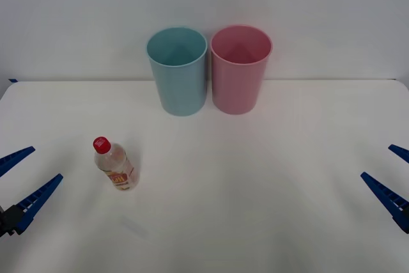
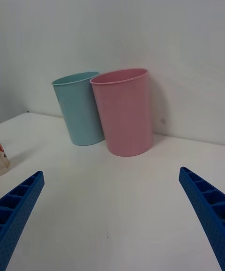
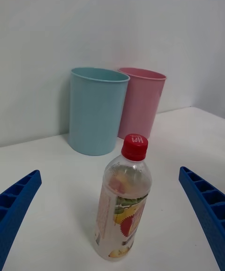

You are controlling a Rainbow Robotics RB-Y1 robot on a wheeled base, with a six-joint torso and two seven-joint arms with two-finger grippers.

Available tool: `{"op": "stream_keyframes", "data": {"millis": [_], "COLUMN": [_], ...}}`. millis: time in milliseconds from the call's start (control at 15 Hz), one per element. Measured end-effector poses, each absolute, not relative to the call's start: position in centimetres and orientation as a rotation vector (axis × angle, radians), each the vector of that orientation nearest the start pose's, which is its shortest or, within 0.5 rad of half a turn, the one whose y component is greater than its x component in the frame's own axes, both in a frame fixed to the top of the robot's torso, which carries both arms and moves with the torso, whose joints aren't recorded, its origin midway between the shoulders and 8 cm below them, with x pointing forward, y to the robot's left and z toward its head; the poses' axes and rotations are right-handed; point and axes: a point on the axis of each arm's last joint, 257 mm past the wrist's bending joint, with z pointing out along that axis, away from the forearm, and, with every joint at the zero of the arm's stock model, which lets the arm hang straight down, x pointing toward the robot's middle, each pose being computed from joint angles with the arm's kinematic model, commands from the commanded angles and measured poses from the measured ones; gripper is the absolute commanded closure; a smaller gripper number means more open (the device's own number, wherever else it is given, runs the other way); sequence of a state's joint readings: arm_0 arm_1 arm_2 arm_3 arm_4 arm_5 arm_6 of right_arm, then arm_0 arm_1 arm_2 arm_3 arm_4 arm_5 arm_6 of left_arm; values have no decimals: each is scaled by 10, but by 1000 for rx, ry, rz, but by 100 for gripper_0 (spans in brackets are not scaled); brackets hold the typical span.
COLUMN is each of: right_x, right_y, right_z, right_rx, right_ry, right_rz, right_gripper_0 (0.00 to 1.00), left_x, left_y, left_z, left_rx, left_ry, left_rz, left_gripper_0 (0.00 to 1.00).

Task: Grasp the object on the table and drop it into the matching bin: aluminum can to the light blue bin, PET bottle to the pink bin.

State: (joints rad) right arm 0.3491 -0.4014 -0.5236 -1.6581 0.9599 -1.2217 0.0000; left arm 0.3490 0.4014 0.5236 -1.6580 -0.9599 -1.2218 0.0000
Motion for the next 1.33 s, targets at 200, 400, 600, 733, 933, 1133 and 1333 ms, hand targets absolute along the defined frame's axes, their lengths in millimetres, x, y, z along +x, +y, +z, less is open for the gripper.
{"op": "stream_keyframes", "data": {"millis": [200, 400, 600, 733, 933, 1133, 1333], "right_x": [342, 342, 342, 342, 342, 342, 342], "right_y": [-330, -330, -330, -330, -330, -330, -330], "right_z": [-169, -169, -169, -169, -169, -169, -169], "right_rx": [-465, -465, -465, -465, -465, -465, -465], "right_ry": [1441, 1441, 1441, 1441, 1441, 1441, 1441], "right_rz": [567, 567, 567, 567, 567, 567, 567], "right_gripper_0": [0, 0, 0, 0, 0, 0, 0], "left_x": [343, 343, 339, 337, 332, 327, 318], "left_y": [332, 337, 345, 350, 355, 357, 359], "left_z": [-170, -169, -171, -176, -193, -207, -224], "left_rx": [453, 426, 439, 437, 447, 476, 514], "left_ry": [1443, 1437, 1461, 1477, 1518, 1555, 1588], "left_rz": [-567, -574, -563, -552, -525, -484, -436], "left_gripper_0": [0, 0, 0, 0, 0, 0, 0]}}
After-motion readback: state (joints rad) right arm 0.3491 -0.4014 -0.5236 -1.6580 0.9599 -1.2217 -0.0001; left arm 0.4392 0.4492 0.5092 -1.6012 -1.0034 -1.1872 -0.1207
